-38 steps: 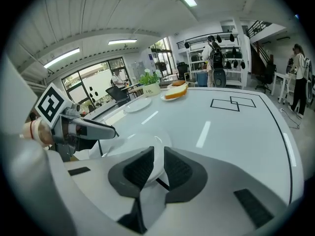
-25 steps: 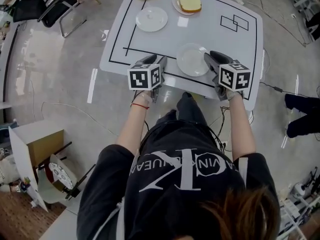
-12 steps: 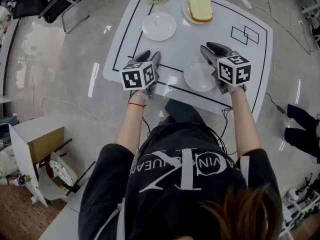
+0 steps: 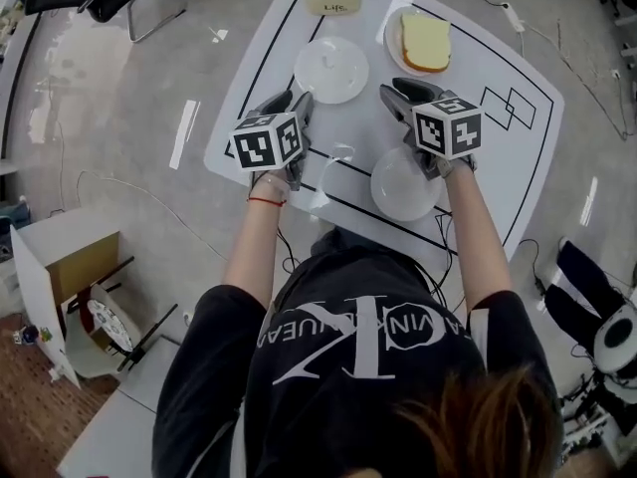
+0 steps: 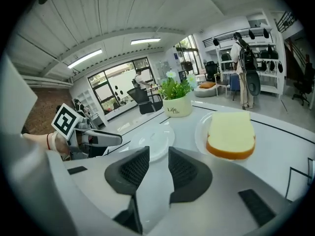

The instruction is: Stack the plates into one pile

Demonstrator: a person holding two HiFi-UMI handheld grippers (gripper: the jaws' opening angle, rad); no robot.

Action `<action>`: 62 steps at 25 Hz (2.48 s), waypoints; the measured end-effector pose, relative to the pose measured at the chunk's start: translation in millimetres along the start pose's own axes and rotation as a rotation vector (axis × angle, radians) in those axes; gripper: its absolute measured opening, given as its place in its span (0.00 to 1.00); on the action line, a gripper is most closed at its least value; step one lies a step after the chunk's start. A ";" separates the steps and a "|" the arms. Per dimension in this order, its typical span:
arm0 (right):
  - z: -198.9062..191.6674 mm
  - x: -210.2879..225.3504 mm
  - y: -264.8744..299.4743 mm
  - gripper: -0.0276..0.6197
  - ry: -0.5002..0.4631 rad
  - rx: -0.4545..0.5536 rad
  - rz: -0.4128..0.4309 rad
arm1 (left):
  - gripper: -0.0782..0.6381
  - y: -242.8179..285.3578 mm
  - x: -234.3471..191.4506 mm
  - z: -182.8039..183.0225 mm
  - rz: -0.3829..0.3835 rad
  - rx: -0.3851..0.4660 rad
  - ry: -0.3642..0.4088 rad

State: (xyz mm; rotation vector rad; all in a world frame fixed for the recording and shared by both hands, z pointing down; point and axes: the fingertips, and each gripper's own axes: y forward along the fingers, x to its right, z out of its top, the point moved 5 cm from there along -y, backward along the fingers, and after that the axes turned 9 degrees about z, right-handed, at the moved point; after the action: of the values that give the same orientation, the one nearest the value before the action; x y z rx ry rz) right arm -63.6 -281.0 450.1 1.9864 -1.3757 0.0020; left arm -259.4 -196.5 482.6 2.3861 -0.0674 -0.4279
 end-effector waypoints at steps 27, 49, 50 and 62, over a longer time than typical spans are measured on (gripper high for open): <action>12.2 35.8 92.5 0.30 0.016 -0.162 -0.072 | 0.32 55.9 -12.8 17.1 0.088 -0.100 -0.030; -4.8 1.6 9.1 0.12 0.179 0.010 -0.143 | 0.26 2.8 27.5 12.7 -0.025 -0.047 -0.041; -5.7 -0.5 1.1 0.12 0.184 0.025 -0.153 | 0.26 -0.2 32.5 13.3 -0.033 -0.044 -0.028; -38.3 -21.8 -90.0 0.11 0.255 0.142 -0.283 | 0.26 -28.3 102.5 1.3 -0.196 -0.044 0.089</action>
State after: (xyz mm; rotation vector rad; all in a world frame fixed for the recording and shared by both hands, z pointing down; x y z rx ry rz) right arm 15.0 -225.9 421.5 2.1963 -0.9493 0.2212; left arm -165.0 -192.8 433.8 2.3738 0.2155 -0.4084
